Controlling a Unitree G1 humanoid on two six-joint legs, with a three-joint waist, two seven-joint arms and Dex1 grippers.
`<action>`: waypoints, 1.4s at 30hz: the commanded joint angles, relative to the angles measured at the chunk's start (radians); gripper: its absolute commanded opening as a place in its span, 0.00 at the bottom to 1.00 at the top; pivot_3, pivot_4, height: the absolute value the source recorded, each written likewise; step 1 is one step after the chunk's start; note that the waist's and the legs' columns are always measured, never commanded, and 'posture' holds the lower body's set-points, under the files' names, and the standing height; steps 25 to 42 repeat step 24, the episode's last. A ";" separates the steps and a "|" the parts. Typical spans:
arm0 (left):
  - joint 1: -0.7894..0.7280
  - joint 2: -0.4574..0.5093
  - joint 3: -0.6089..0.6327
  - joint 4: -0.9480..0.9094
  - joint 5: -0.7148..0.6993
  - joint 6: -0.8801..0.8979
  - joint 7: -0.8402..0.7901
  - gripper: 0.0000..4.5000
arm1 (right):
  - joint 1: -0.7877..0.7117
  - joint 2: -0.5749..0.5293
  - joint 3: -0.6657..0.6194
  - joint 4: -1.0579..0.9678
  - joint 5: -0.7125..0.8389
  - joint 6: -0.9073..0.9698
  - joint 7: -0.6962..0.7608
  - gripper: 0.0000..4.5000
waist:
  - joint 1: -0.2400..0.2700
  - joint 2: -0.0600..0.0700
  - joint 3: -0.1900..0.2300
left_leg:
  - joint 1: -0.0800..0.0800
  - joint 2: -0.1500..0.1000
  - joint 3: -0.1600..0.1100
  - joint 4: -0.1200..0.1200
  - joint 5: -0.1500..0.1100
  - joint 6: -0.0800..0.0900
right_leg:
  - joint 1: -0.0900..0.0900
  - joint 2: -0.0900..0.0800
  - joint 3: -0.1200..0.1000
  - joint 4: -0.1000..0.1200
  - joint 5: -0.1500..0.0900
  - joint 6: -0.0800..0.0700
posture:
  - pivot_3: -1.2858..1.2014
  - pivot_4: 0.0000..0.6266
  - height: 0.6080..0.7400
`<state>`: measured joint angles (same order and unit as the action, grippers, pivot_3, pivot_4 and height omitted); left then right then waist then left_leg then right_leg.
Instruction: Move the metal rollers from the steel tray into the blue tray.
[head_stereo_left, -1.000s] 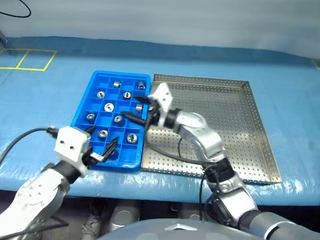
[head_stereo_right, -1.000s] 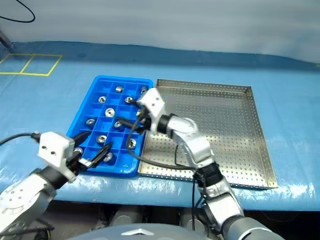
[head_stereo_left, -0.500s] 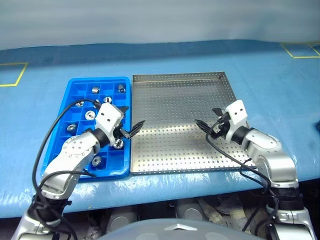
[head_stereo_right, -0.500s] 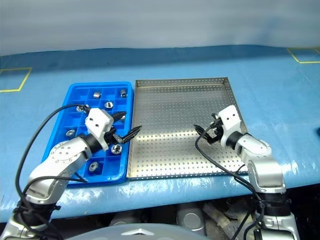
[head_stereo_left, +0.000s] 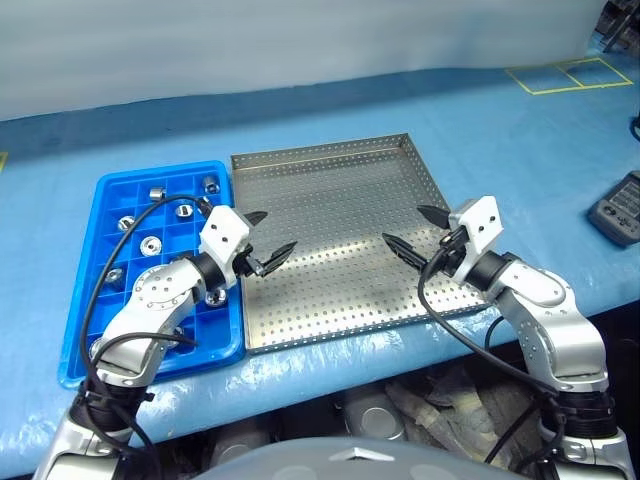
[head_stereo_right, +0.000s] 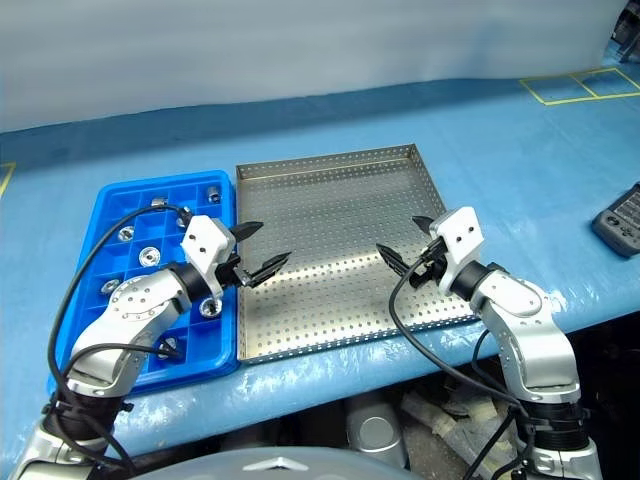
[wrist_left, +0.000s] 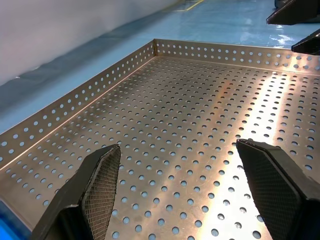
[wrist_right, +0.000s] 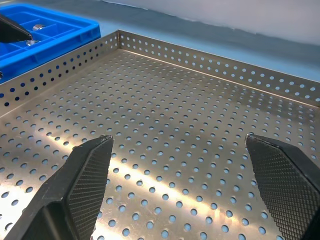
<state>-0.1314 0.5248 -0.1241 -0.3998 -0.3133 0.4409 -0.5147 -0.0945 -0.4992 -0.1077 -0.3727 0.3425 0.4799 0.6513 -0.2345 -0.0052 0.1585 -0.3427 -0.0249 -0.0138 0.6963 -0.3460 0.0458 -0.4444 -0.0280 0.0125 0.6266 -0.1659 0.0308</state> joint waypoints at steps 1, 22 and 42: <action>0.004 -0.006 0.036 -0.064 0.012 -0.023 0.009 0.90 | -0.026 -0.004 0.003 -0.016 0.023 -0.036 0.021 0.99 | 0.001 0.000 0.000 | 0.000 0.000 0.000 0.000 0.000 0.000 | 0.000 0.000 0.000 0.000 0.000 0.000 | 0.38 0.24 1.00; 0.014 -0.033 0.053 -0.084 0.045 -0.017 0.036 0.90 | -0.074 0.017 0.058 0.039 0.004 -0.085 0.017 0.99 | 0.007 0.000 0.000 | 0.000 0.000 0.001 0.000 0.000 0.001 | -0.001 -0.003 0.001 0.000 0.001 0.001 | 0.40 0.24 1.00; 0.011 -0.035 0.052 -0.085 0.046 -0.017 0.036 0.90 | -0.075 0.022 0.060 0.041 0.002 -0.089 0.015 0.99 | 0.007 0.000 0.000 | 0.000 0.000 0.001 0.000 0.000 0.001 | -0.001 -0.003 0.001 0.000 0.001 0.001 | 0.40 0.24 1.00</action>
